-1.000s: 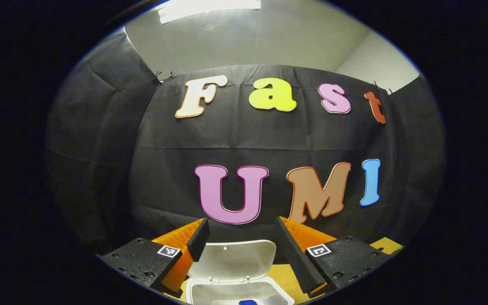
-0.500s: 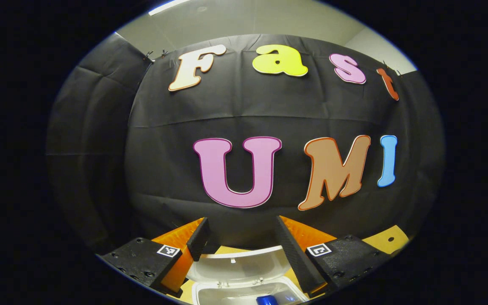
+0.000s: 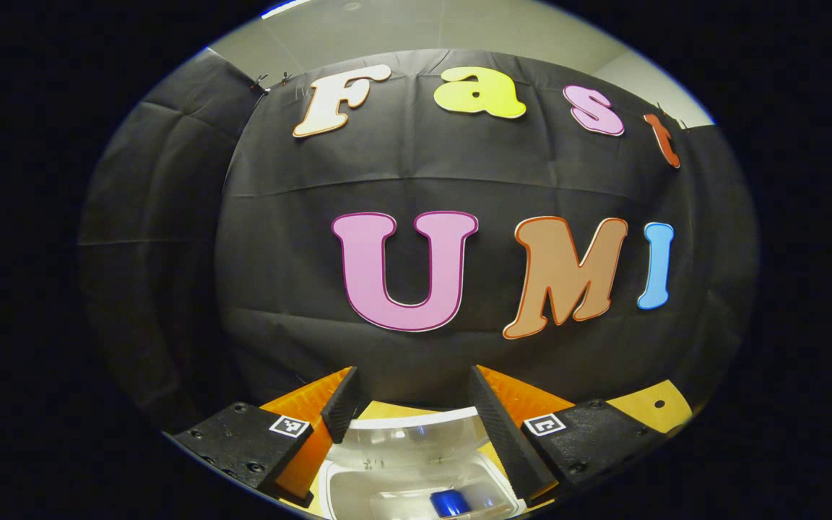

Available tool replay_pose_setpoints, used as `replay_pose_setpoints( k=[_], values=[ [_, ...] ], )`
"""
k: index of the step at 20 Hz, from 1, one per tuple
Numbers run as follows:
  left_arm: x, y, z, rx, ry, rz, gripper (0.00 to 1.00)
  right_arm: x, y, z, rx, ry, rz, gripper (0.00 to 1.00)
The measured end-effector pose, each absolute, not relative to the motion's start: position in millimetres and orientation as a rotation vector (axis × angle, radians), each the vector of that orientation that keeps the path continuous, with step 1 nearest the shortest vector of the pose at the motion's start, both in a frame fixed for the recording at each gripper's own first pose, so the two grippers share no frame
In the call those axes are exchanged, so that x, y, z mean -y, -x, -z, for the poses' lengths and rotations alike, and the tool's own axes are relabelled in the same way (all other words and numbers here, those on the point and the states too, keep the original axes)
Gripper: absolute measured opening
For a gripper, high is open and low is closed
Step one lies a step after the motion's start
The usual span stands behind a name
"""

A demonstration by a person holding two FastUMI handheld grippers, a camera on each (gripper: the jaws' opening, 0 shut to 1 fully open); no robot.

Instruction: Press the lid of the desktop garbage bin to open it, pick up the crumpled paper on the desktop and throw it into the bin, then pick up the pop can on the desktop and drop it into the bin, and finally close the garbage bin lid.

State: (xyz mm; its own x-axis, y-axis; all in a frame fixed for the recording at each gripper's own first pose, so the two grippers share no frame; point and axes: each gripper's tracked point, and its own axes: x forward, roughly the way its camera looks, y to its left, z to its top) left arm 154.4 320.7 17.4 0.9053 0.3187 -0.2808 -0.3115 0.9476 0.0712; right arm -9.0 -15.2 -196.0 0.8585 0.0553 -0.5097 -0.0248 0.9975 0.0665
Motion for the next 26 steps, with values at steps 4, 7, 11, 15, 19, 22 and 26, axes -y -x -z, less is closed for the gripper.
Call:
replay_pose_setpoints(
  k=[4,7,11,15,19,22,26],
  values=[
    [-306,-127,-12,-0.296,-0.001,-0.312,0.93,-7,1,192,-0.523,-0.052,-0.104,0.97],
    [-297,-109,-3,-0.304,0.011,-0.308,0.92,-19,-1,193,-0.524,-0.035,-0.142,0.96],
    [-285,-87,13,-0.325,0.009,-0.303,0.91,-25,-1,195,-0.533,-0.039,-0.167,0.97],
    [-273,-63,42,-0.373,0.041,-0.305,0.92,-25,1,196,-0.54,-0.042,-0.179,0.96],
    [-265,-41,81,-0.449,0.052,-0.308,0.93,-26,3,197,-0.545,-0.043,-0.191,0.96],
    [-262,-32,100,-0.482,0.072,-0.316,0.92,-26,6,201,-0.555,-0.035,-0.198,0.96],
    [-259,-26,114,-0.501,0.049,-0.32,0.92,-24,12,207,-0.577,-0.029,-0.204,0.96]
  ],
)
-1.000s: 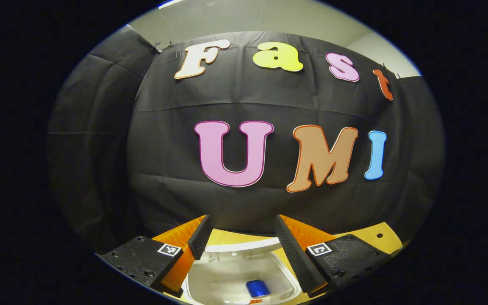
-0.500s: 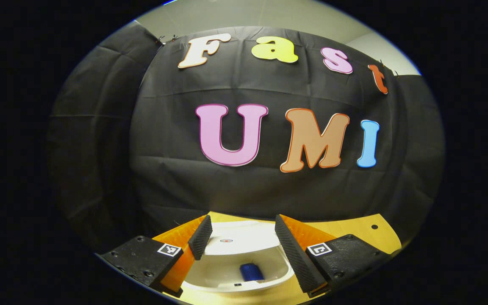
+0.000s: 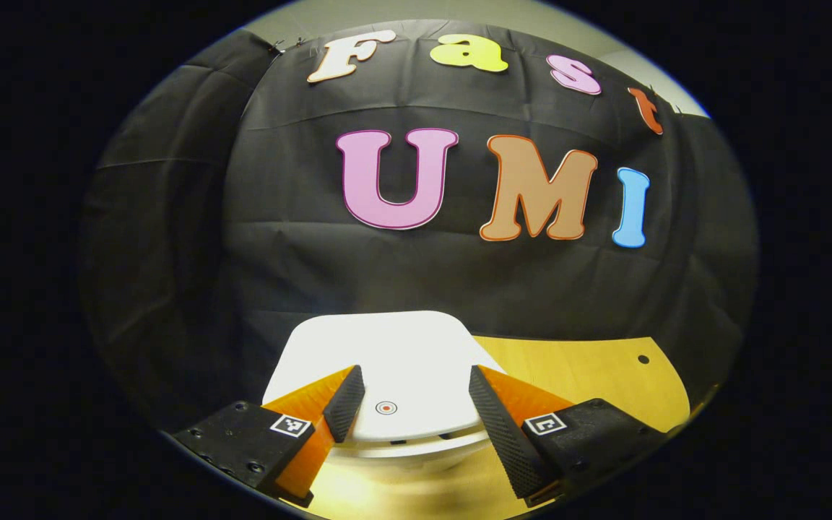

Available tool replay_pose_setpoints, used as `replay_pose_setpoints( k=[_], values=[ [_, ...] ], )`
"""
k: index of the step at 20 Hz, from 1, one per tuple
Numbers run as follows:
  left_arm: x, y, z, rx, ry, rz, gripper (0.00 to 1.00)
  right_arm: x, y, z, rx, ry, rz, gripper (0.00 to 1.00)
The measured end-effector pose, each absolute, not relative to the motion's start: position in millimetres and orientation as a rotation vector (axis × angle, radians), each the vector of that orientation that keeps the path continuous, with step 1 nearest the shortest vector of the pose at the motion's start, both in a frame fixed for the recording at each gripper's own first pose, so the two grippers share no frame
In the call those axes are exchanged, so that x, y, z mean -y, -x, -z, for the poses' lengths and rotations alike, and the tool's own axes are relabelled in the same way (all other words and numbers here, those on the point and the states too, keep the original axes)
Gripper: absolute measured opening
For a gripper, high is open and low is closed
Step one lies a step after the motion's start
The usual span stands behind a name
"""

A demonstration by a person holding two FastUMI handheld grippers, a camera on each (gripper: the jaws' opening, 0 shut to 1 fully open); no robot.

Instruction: Press the lid of the desktop garbage bin to open it, pick up the crumpled paper on the desktop and throw it into the bin, then pick up the pop can on the desktop and drop it into the bin, and finally close the garbage bin lid.

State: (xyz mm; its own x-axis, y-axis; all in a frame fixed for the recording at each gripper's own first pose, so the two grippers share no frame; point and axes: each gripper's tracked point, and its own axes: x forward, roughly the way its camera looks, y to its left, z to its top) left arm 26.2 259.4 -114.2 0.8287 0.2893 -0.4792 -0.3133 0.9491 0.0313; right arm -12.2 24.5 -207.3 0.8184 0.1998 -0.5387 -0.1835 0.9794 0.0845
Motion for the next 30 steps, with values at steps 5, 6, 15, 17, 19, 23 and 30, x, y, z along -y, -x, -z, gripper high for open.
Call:
replay_pose_setpoints(
  k=[5,6,15,17,19,23,30],
  values=[
    [-259,-19,128,-0.524,0.027,-0.343,0.92,-23,23,219,-0.621,-0.002,-0.217,0.93],
    [-259,-21,127,-0.504,0.019,-0.343,0.93,-24,25,220,-0.628,0.003,-0.22,0.96],
    [-249,-19,125,-0.407,0.032,-0.332,0.92,-47,28,228,-0.658,-0.014,-0.297,0.97],
    [-245,-18,111,-0.343,0.091,-0.334,0.98,-50,11,201,-0.578,-0.033,-0.296,0.97],
    [-235,-16,91,-0.278,0.1,-0.33,0.93,-50,-6,178,-0.511,-0.042,-0.289,0.96],
    [-183,-18,37,-0.143,0.015,-0.221,0.93,-42,-24,138,-0.419,-0.074,-0.252,0.96],
    [-74,-1,0,-0.017,-0.035,-0.051,0.93,-22,-32,72,-0.24,-0.116,-0.158,0.96]
  ],
)
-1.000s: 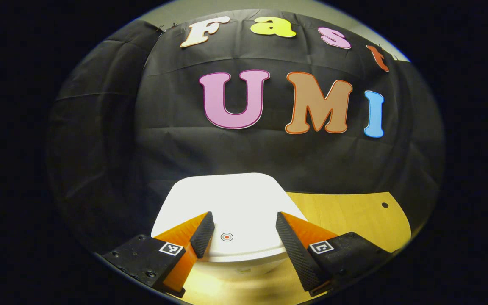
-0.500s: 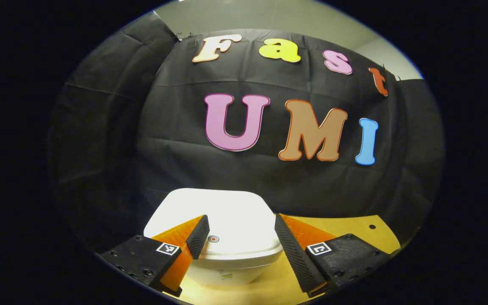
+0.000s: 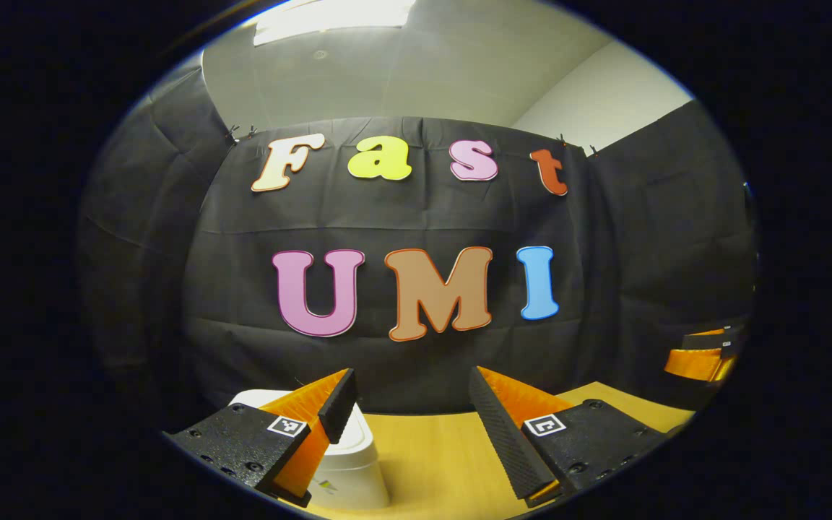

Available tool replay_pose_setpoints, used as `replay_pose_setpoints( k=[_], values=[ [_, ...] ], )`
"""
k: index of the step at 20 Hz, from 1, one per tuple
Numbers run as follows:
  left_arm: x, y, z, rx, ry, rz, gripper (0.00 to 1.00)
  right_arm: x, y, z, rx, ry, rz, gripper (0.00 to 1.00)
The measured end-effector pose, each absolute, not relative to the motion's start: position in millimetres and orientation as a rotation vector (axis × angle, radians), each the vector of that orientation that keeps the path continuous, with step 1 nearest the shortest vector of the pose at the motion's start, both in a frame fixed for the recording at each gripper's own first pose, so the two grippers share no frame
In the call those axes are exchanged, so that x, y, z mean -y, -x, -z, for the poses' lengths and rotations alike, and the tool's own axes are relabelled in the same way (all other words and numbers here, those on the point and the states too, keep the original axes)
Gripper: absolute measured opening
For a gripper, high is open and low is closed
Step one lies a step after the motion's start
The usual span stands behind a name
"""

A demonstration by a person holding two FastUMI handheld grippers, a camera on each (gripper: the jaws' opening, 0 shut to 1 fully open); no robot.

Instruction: Press the lid of the desktop garbage bin to open it, pick up the crumpled paper on the desktop and throw it into the bin, then pick up the pop can on the desktop and drop it into the bin, and finally close the garbage bin lid.

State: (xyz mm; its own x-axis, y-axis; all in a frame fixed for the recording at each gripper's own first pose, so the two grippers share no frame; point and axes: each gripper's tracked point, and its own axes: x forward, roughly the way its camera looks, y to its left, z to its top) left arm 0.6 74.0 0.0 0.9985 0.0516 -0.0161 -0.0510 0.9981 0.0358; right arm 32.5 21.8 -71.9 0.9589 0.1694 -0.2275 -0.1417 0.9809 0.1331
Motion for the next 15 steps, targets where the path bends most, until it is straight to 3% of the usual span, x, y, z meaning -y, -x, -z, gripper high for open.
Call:
replay_pose_setpoints(
  k=[1,3,5,15],
  values=[
    [-57,1,-3,-0.001,-0.025,-0.027,0.94,-18,-33,67,-0.224,-0.117,-0.141,1.0],
    [-31,1,-4,0.009,-0.02,0.026,0.93,-12,-32,64,-0.208,-0.121,-0.117,0.96],
    [-16,1,1,-0.003,0.002,0.066,0.93,-10,-27,65,-0.208,-0.121,-0.111,0.99],
    [8,1,19,-0.067,0.117,0.123,0.94,-3,-11,64,-0.204,-0.096,-0.089,0.95]
  ],
)
